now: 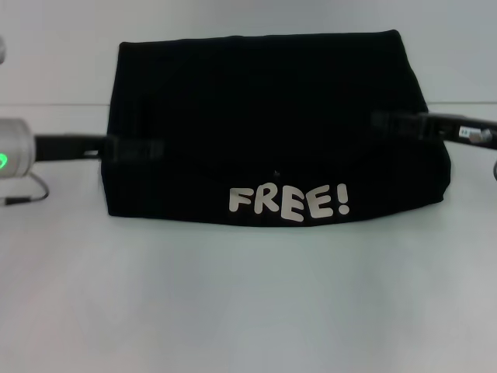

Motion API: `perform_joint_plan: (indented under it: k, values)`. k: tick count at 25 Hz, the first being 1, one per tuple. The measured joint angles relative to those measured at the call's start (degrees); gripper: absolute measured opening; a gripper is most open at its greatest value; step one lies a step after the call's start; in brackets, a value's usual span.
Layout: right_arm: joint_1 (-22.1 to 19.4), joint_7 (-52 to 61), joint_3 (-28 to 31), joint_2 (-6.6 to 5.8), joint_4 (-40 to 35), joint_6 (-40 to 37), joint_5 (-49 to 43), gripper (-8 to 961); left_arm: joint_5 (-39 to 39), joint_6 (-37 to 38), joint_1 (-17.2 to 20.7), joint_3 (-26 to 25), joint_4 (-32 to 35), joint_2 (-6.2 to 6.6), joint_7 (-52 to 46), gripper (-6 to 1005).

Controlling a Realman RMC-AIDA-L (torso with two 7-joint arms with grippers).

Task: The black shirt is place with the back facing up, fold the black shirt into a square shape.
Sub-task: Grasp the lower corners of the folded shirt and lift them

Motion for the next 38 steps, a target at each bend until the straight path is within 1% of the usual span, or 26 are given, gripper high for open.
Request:
perform_joint_plan:
  k: [2,4,8,12,17,21,26,34,38]
  values:
    - [-0.8,-0.7,0.1,-0.02,-0.4,-2.7,0.0,683,0.0,1.3,1.9,0.2,1.0,-0.14,0.1,907]
    - [-1.3,-0.7,0.1,-0.03,-0.5,-3.8,0.1,683,0.2,2.0,3.5,0.2,1.4,-0.21,0.0,936]
    - [-1.8,-0.7,0.1,-0.04,-0.5,-4.1,0.1,682,1.4,2.0,4.7,0.1,0.9,-0.25,-0.5,936]
    - [-1.9,-0.8,0.2,-0.06,-0.6,-3.7,0.1,682,1.8,-0.3,4.8,0.3,-1.2,-0.31,-0.8,937]
    - [-1.9,-0.5,0.2,-0.06,-0.6,-3.4,0.1,682,1.9,-6.4,3.7,1.6,-6.0,-0.25,-0.2,937]
    - [-1.9,-0.4,0.2,-0.06,-0.6,-3.1,0.2,681,1.9,-11.7,3.0,4.4,-7.9,-0.52,0.0,937]
    - [-1.9,-0.4,0.2,-0.06,-0.6,-3.0,0.2,681,1.9,-15.8,2.6,7.0,-9.8,-0.72,0.1,936]
    - [-2.3,-0.3,0.6,-0.06,-0.6,-3.0,0.2,683,1.9,-14.8,2.6,8.2,-10.0,-0.71,0.1,900]
    - [-2.3,-0.3,0.6,-0.06,-0.6,-3.0,0.2,682,3.3,-15.2,2.6,8.4,-9.7,-0.71,-0.5,876]
